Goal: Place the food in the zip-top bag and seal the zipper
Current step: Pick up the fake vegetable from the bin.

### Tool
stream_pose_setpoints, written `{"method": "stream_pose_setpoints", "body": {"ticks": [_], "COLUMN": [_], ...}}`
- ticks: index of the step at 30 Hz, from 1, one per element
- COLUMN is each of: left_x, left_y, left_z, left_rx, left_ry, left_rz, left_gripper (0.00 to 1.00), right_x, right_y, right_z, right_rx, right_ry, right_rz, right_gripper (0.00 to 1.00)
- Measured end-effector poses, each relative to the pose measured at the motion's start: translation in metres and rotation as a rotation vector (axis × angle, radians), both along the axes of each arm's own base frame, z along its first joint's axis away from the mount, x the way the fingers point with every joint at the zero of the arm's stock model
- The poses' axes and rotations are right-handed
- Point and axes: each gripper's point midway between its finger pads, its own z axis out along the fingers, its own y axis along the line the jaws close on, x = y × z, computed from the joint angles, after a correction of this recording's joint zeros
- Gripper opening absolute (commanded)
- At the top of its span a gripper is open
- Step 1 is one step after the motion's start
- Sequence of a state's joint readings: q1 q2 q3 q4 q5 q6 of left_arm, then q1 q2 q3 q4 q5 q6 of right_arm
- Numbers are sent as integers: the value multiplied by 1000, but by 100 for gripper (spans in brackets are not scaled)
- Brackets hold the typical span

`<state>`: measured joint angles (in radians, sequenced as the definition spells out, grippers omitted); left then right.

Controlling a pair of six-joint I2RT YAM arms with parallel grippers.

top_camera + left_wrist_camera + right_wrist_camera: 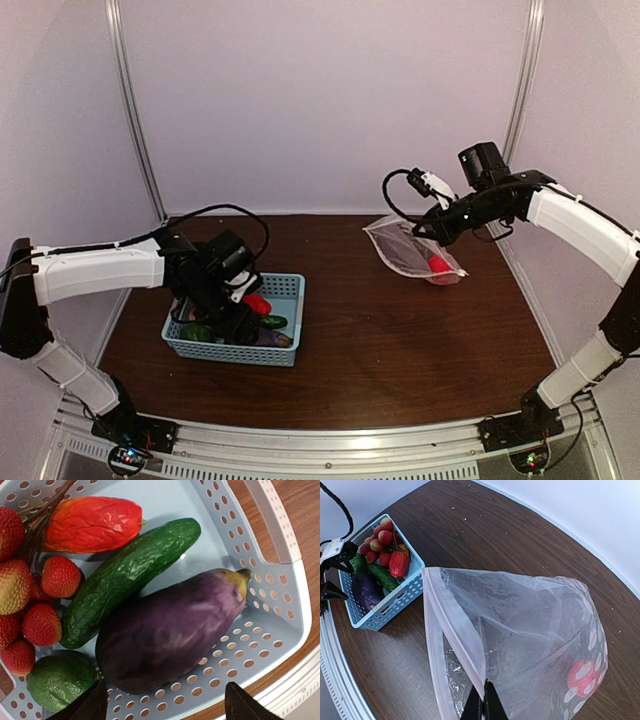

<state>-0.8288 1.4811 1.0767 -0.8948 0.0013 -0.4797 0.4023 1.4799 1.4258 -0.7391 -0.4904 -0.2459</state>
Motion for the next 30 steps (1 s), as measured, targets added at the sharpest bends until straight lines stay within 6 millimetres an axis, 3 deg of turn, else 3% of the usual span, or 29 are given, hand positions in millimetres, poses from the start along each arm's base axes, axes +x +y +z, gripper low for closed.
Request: {"method": "stream_pose_setpoints", "body": {"ticks": [7, 11, 18, 22, 30], "left_x": [13, 21, 18, 13, 10], "left_y": [4, -1, -10, -9, -18], "left_z": [-14, -18, -19, -31, -32], "left_rx": [26, 20, -7, -9, -45], "left_ry": [38, 60, 71, 83, 49], "left_rz": [-16, -67, -194, -230, -287], "left_gripper": [74, 76, 77, 77, 77], "right_x": [-2, -2, 5, 4, -2], "right_y": [-1, -4, -10, -7, 1], "right_z": [-18, -27, -22, -17, -13], "right_rx": [-48, -60, -44, -21, 40], "right_ry": [18, 54, 36, 39, 61], "right_rz": [43, 50, 32, 42, 61], "right_gripper": [0, 0, 0, 0, 0]}}
